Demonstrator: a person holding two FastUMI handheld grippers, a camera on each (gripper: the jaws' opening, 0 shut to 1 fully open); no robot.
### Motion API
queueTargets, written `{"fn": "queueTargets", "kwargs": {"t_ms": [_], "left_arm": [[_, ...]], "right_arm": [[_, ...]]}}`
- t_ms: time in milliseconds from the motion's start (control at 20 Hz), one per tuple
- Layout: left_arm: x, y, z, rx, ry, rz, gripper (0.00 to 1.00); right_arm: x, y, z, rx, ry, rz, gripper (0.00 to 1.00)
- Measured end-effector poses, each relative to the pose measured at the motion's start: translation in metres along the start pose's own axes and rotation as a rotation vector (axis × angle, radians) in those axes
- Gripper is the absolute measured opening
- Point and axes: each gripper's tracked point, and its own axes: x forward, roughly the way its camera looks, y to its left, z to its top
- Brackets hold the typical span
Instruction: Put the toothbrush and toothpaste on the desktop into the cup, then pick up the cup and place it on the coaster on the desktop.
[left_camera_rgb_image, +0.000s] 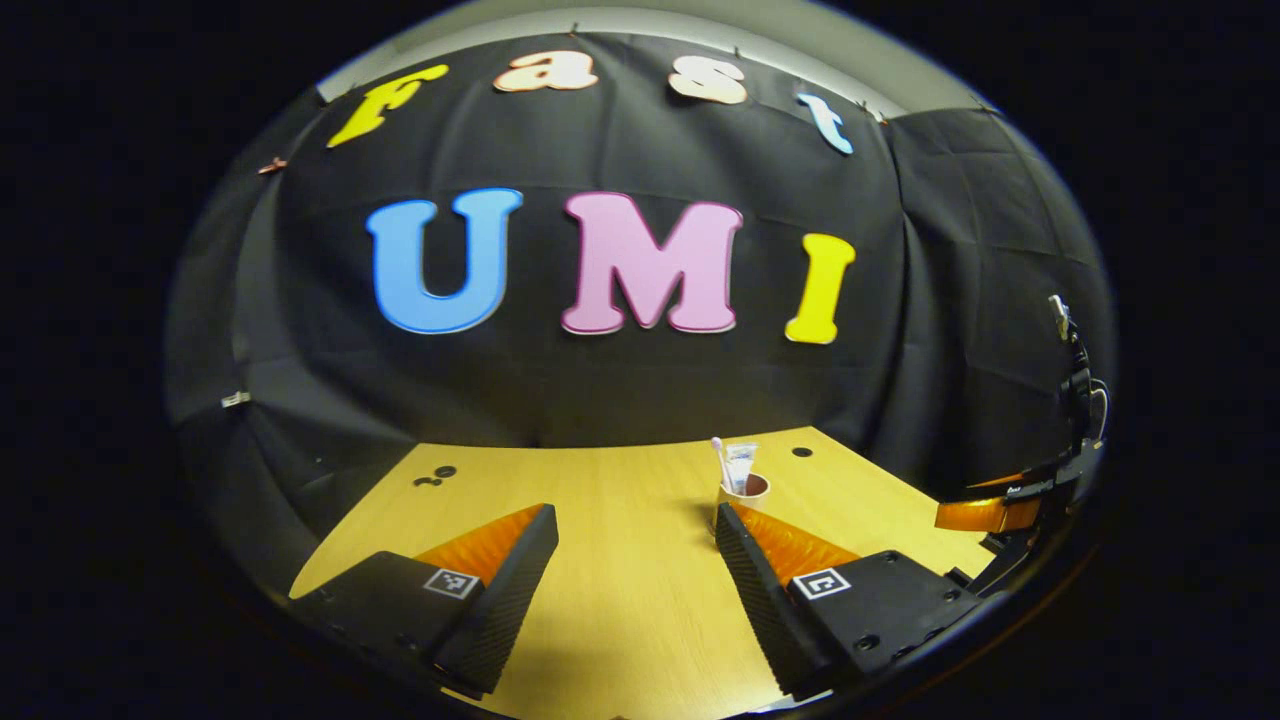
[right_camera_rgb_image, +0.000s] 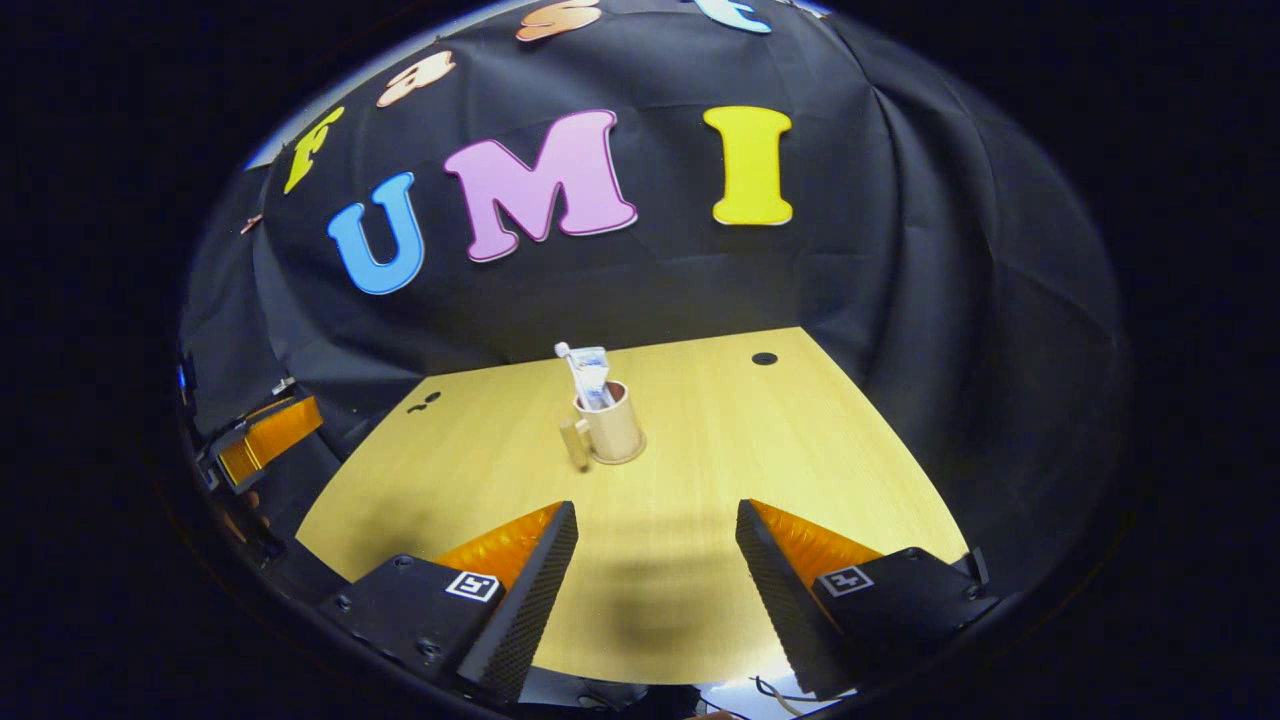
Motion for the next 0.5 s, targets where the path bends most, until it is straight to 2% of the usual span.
{"fn": "queueTargets", "kwargs": {"t_ms": [150, 300, 500], "left_arm": [[-0.028, 0.015, -0.019, -0.038, -0.002, 0.060, 0.98], [-0.058, 0.031, -0.036, -0.031, 0.019, 0.106, 0.96], [-0.081, 0.029, -0.035, -0.072, 0.014, 0.075, 0.96]], "right_arm": [[-0.020, 0.039, 0.003, -0.020, -0.037, 0.046, 0.98], [-0.037, 0.070, 0.000, -0.029, -0.077, 0.072, 0.98], [-0.051, 0.100, -0.008, -0.040, -0.086, 0.107, 0.98]]}}
